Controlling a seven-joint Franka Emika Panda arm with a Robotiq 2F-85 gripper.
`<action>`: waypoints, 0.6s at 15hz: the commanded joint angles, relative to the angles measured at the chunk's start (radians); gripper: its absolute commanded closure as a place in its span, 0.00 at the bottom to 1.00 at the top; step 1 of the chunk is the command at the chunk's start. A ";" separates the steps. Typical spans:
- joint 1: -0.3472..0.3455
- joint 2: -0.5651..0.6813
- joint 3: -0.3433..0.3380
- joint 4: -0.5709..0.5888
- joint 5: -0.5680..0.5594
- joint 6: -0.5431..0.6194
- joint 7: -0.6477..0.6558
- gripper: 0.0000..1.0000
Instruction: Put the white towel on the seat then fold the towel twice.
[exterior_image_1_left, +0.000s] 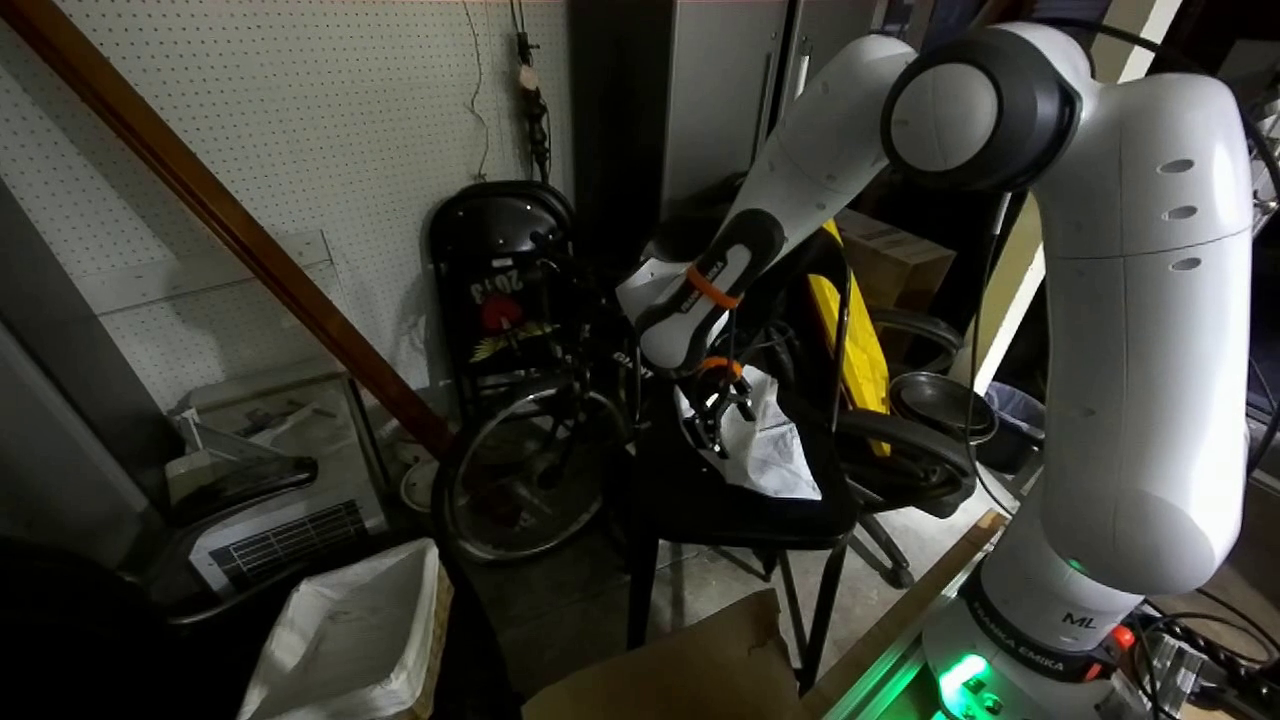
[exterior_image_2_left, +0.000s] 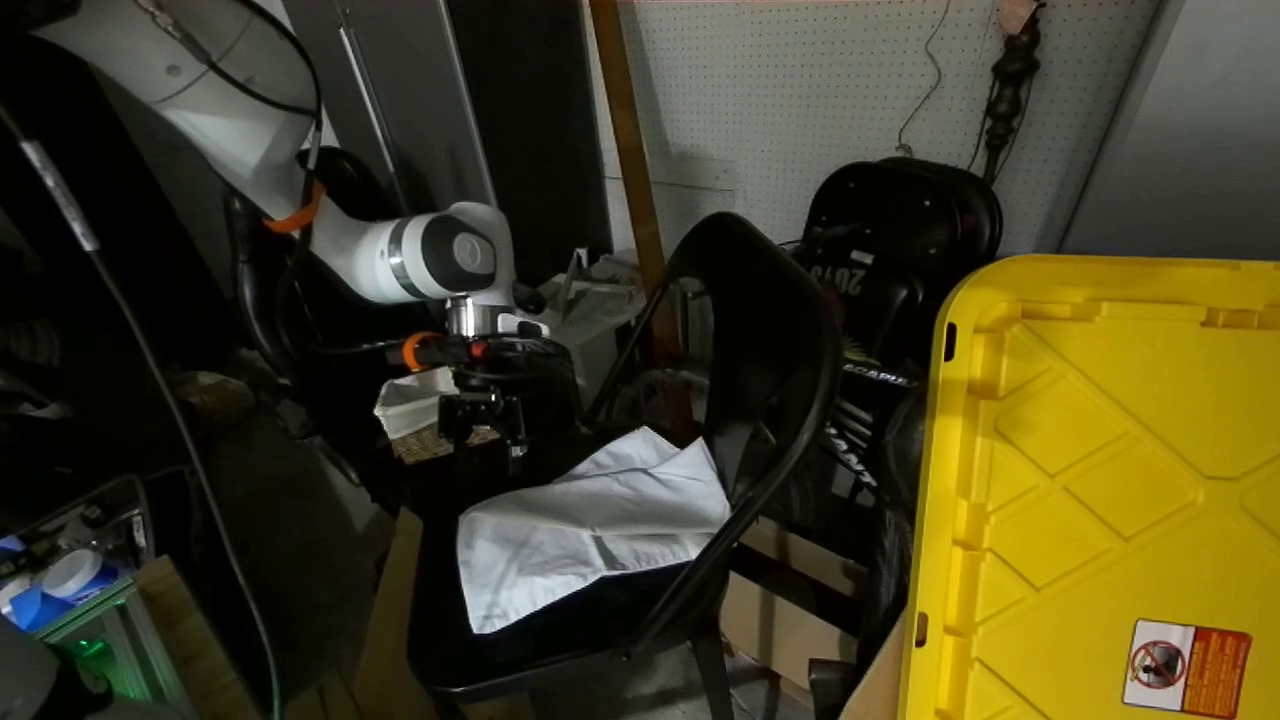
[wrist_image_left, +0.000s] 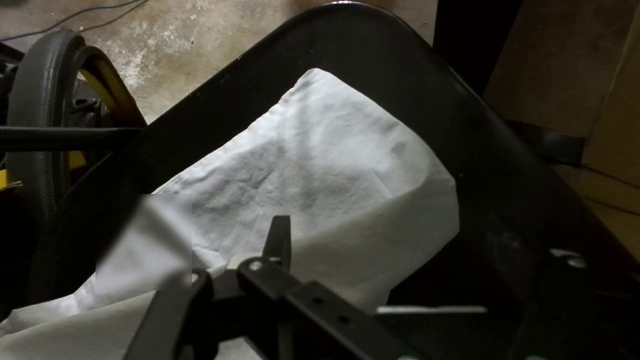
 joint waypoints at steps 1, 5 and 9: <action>0.049 0.033 -0.017 0.031 -0.089 -0.021 0.125 0.00; 0.094 0.079 -0.020 0.046 -0.181 -0.003 0.230 0.00; 0.130 0.138 -0.025 0.072 -0.234 0.016 0.316 0.00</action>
